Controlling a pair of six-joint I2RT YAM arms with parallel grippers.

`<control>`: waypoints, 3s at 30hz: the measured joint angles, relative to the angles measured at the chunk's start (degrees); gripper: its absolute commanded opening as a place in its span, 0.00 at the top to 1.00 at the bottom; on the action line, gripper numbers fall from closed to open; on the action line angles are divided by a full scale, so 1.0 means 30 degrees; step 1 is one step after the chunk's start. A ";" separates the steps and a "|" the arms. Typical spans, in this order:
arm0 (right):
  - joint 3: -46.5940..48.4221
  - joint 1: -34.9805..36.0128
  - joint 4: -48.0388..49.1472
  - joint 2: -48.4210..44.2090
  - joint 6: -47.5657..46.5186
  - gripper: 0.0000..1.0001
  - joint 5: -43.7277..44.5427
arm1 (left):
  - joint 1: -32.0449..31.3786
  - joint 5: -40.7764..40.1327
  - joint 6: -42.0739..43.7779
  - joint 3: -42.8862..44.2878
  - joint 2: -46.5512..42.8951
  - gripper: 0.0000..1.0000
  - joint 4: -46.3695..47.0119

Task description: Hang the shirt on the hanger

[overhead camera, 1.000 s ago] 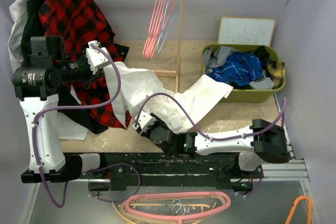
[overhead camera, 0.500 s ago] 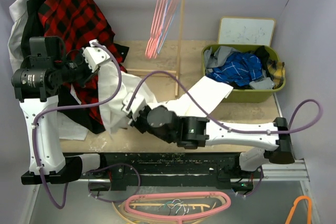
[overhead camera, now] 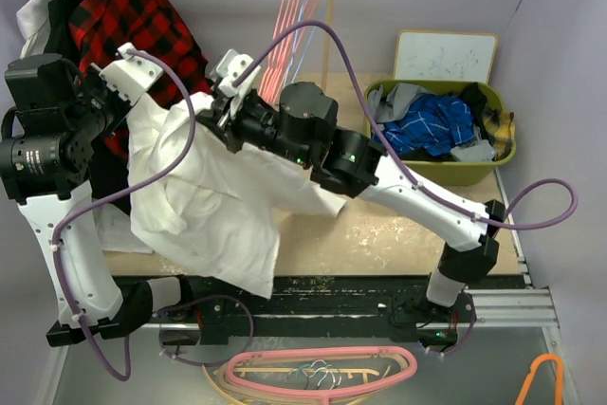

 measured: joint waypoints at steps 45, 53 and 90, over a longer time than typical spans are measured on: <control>-2.1077 0.7125 0.4138 -0.2586 0.4342 0.01 1.2582 | 0.1523 0.9981 -0.4612 -1.3886 0.0474 1.00 0.4138; -2.0742 0.6703 0.6003 -0.1239 0.4269 0.27 1.5657 | 0.1559 0.9989 -0.4736 -1.3886 0.0372 1.00 0.4146; -2.1245 -0.8794 0.8335 -0.3446 0.5013 0.01 -0.0860 | 0.1603 1.1555 -0.4379 -1.4214 0.1122 1.00 0.3810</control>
